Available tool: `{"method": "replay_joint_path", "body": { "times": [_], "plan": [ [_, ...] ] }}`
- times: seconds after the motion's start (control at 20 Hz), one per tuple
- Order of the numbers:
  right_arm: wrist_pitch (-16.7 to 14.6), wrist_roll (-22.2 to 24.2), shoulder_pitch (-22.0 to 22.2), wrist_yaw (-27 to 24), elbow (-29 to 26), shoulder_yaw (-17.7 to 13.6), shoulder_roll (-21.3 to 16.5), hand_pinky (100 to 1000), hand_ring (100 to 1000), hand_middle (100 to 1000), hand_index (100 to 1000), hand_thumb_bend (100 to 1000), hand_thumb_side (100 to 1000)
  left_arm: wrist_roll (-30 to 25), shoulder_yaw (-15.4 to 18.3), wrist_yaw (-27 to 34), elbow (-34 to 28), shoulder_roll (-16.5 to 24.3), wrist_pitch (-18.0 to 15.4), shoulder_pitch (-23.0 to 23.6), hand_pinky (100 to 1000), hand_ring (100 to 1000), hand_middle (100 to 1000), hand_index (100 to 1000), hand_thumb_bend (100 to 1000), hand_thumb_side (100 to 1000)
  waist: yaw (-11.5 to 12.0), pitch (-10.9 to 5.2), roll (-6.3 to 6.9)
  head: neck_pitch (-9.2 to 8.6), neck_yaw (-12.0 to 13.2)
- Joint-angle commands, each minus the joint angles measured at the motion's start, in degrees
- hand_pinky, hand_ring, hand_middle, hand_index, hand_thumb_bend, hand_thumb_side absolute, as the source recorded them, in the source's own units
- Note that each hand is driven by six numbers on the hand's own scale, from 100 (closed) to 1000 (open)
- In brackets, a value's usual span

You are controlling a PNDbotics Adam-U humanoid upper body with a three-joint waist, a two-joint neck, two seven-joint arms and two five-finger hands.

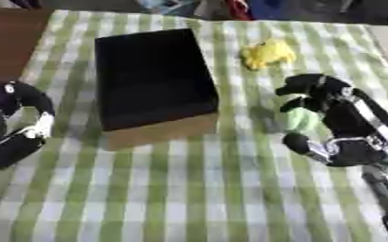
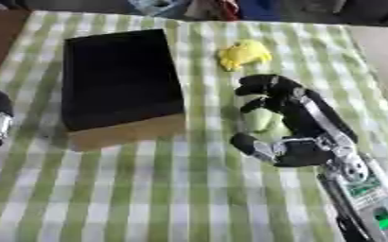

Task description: Pick up objects on the table and place them in the box.

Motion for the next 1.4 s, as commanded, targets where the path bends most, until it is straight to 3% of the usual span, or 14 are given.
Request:
{"method": "replay_joint_path", "body": {
  "times": [0.05,0.25,0.85,1.4],
  "plan": [
    [-0.13,-0.02,-0.90,0.63,-0.75,-0.82,-2.10,655,805,684,810,602,279,0.18,-0.08,0.06,-1.15,0.68,-0.01,-0.17,678,515,527,552,122,100,-0.03,-0.95,0.08,-0.26,-0.19],
    [-0.17,0.05,-1.62,1.40,-0.82,-1.05,-4.29,659,808,688,818,612,266,0.20,-0.07,0.02,-1.13,0.75,0.00,-0.11,678,515,527,552,121,100,-0.01,-1.03,-0.05,-0.21,-0.30],
    [-0.13,0.17,-4.20,4.57,-0.96,-2.47,-15.83,679,820,711,836,635,220,0.20,-0.07,-0.16,-1.01,1.02,0.01,0.33,678,514,527,552,120,100,-0.14,-1.37,-0.50,0.05,-0.34],
    [-0.01,2.76,-7.76,6.86,1.88,-1.27,-23.96,700,832,729,845,640,171,0.18,-0.14,-0.31,-0.95,1.23,-0.04,0.69,677,514,528,552,121,100,-0.26,-1.69,-0.51,0.21,-0.28]
  ]
}}
